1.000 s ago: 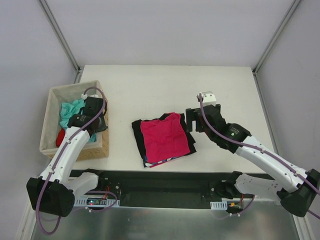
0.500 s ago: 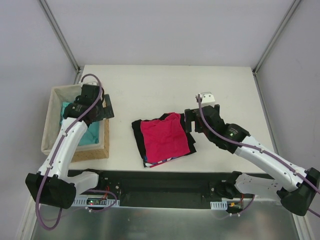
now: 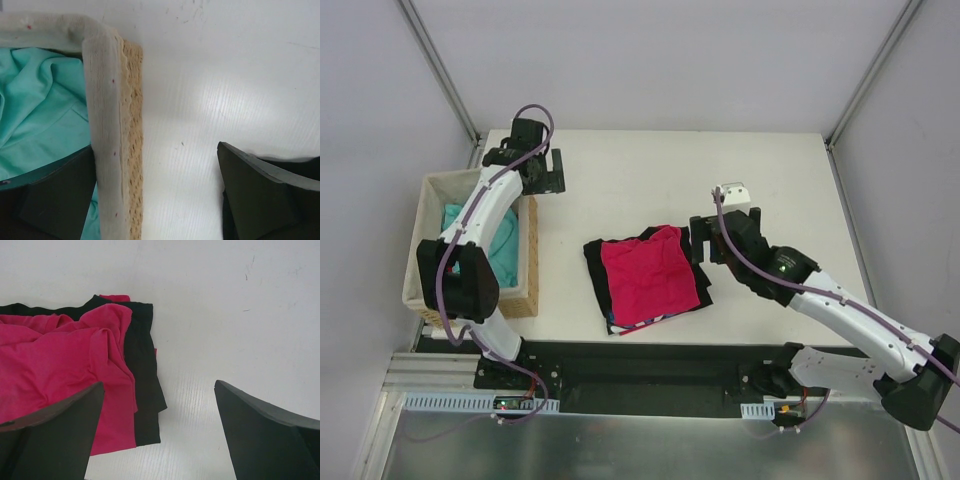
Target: Fold and stack the t-shirts
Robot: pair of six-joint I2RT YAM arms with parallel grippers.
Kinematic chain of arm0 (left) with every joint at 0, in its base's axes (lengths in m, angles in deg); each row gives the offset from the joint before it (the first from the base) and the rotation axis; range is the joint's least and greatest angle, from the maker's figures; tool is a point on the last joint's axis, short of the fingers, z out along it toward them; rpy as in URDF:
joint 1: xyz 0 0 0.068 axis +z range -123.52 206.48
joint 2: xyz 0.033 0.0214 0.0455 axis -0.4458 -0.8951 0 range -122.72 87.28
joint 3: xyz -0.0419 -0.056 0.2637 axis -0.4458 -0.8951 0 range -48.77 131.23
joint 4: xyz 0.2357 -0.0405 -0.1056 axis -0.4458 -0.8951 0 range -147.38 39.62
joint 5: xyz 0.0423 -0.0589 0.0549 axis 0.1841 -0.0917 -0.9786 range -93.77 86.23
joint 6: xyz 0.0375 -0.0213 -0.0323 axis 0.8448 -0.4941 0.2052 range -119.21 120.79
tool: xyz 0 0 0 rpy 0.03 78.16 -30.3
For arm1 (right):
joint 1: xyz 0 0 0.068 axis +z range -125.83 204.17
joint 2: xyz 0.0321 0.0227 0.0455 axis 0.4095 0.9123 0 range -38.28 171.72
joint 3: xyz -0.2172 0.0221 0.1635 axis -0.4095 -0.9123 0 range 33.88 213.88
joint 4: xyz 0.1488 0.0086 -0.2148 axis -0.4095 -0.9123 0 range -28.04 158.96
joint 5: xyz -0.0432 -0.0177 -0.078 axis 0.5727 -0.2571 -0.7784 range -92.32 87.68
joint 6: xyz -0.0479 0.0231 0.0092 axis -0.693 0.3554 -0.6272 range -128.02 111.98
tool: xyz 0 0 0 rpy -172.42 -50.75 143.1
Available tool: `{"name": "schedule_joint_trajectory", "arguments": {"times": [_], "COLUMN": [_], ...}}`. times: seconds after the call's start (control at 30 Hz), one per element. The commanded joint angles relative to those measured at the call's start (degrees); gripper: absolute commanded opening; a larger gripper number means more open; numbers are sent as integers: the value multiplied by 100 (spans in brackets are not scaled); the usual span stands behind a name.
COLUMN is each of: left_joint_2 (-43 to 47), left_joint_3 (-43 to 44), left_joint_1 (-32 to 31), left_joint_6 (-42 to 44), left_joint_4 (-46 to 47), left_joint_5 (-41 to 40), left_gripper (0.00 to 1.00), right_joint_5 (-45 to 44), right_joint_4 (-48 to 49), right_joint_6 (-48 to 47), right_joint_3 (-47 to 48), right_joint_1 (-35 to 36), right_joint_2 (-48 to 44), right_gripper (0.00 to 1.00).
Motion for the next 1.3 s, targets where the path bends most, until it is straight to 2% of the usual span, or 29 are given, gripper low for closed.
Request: {"name": "schedule_joint_trajectory", "arguments": {"times": [0.0, 0.3, 0.37, 0.4, 0.47, 0.53, 0.63, 0.8, 0.87, 0.93, 1.27], "left_joint_2": [-401, -903, -1000, -1026, -1035, -1009, -930, -798, -772, -736, -350], "left_joint_3": [516, 885, 973, 1026, 1044, 1018, 895, 553, 386, 289, -291], "left_joint_1": [208, 322, 366, 383, 410, 471, 577, 673, 717, 735, 770], "left_joint_6": [197, 329, 390, 399, 417, 434, 426, 504, 601, 698, 1137], "left_joint_4": [172, 312, 321, 313, 321, 322, 357, 471, 523, 550, 910], "left_joint_5": [153, 100, 179, 223, 267, 302, 451, 530, 601, 610, 1128], "left_gripper": [99, 99, 95, 88, 80, 60, 38, 26, 11, 0, 0], "right_joint_5": [-268, -295, -277, -268, -277, -295, -295, -216, -216, -216, -102], "right_joint_4": [-95, -86, -69, -69, -77, -77, -69, -60, -60, -60, 98], "right_joint_6": [-67, -102, -102, -110, -110, -111, -102, -111, -102, -102, -67], "right_joint_3": [73, 11, 20, 29, 29, 11, 2, 38, 38, 38, -77], "right_joint_1": [36, 27, 27, 27, 36, 27, 27, 36, 36, 36, 27], "right_joint_2": [-268, -259, -233, -207, -206, -224, -198, -180, -206, -233, -347], "right_gripper": [97, 97, 97, 97, 97, 97, 97, 97, 97, 96, 97]}}
